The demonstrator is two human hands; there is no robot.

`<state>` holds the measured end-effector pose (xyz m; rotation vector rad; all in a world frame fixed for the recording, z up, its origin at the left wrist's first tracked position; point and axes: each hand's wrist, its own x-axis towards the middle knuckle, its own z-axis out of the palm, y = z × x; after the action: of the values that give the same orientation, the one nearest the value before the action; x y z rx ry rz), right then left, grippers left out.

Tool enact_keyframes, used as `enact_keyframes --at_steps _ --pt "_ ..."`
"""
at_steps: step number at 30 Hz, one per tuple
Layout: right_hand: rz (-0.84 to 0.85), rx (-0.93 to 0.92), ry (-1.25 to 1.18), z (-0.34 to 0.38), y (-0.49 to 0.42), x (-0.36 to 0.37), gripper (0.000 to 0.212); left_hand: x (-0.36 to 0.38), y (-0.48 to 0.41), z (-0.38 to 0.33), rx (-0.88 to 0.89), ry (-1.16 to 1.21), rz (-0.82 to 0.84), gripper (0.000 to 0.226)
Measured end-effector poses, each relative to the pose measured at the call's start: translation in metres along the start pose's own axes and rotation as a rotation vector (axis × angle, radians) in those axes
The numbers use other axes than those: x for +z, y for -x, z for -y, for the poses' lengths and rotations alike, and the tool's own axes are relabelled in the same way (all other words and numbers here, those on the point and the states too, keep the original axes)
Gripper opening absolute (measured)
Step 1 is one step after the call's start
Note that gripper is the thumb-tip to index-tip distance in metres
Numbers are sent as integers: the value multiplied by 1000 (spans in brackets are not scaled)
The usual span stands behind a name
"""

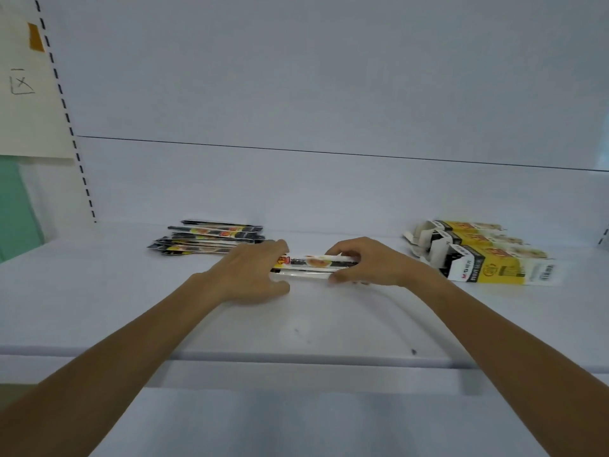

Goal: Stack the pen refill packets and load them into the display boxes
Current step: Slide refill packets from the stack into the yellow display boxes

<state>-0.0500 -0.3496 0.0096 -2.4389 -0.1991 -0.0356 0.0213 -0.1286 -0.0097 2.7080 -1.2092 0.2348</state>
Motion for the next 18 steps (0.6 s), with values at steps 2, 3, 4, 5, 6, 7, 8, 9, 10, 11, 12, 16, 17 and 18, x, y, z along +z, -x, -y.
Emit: enact_keyframes --at_steps 2,3,4,5,6,7,8,9,10,11,12,16,17,18 --pt "-3 -9 -42 -16 12 -18 26 6 -8 -23 57 -112 -124 45" --pt "-13 -16 -46 -23 19 -26 27 9 -13 -35 79 -141 -190 46" --pt "-23 -23 -43 -30 25 -34 28 11 -17 -46 82 -156 -219 44" --pt "-36 -28 -37 -37 31 -42 30 14 -23 -56 82 -159 -230 42" --pt "-62 -30 -33 -44 37 -48 32 18 -28 -65 73 -141 -213 39" --pt "-113 -33 -27 -51 43 -56 32 22 -32 -73 57 -91 -191 35" --pt "-188 -44 -14 -58 48 -63 31 25 -37 -81 39 -24 -176 30" --pt "-275 -61 4 -66 54 -71 30 28 -41 -88 28 35 -178 27" --pt "-359 -81 18 -73 60 -80 28 31 -45 -94 14 68 -184 26" --pt "-433 -99 37 -82 66 -89 27 33 -48 -100 -3 84 -191 26" --pt "-494 -106 74 -92 73 -99 27 34 -51 -105 -26 95 -194 26" --pt "-647 27 240 -142 106 -139 27 33 -59 -125 -115 102 -177 27" --pt "-664 82 291 -157 114 -147 29 33 -61 -131 -128 92 -168 27" --pt "-662 142 350 -172 122 -154 32 33 -64 -136 -136 79 -157 27"
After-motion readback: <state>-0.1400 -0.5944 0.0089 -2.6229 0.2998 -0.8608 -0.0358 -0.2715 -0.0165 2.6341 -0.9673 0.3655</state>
